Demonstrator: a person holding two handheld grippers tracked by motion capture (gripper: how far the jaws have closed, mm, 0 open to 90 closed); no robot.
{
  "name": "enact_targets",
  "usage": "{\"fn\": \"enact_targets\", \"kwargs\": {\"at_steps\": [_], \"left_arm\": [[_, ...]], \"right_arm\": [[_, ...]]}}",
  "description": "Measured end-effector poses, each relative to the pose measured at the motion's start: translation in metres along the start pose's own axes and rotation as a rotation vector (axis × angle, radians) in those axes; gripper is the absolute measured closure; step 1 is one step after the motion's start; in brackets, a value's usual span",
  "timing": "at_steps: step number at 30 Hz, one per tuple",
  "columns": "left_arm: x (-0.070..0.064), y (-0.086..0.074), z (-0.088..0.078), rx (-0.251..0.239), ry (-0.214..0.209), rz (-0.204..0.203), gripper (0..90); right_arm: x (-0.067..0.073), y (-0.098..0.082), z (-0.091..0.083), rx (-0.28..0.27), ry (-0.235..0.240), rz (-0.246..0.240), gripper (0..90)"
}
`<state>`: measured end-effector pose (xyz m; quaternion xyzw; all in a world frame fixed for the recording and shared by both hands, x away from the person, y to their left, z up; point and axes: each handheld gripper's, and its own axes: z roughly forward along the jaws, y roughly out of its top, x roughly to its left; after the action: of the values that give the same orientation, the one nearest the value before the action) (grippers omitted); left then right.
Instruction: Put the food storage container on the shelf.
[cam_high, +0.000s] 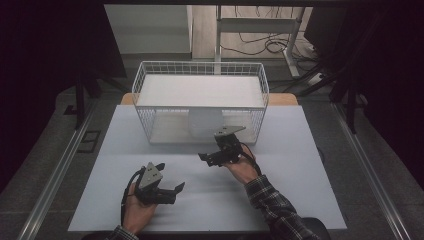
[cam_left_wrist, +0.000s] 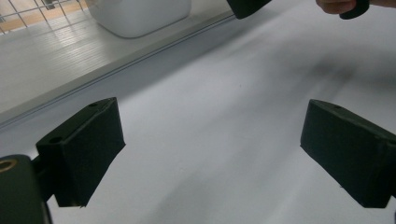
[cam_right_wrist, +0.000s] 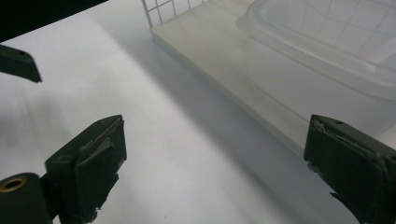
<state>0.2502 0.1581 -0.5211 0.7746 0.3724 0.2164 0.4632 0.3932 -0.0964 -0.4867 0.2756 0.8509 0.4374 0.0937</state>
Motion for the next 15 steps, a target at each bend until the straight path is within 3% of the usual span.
{"fn": "enact_targets", "kwargs": {"at_steps": [15], "left_arm": [[0.001, 0.000, 0.001, 0.023, -0.021, -0.023, 5.1]], "right_arm": [[0.006, -0.009, -0.023, -0.010, -0.012, -0.010, 0.1]]}}
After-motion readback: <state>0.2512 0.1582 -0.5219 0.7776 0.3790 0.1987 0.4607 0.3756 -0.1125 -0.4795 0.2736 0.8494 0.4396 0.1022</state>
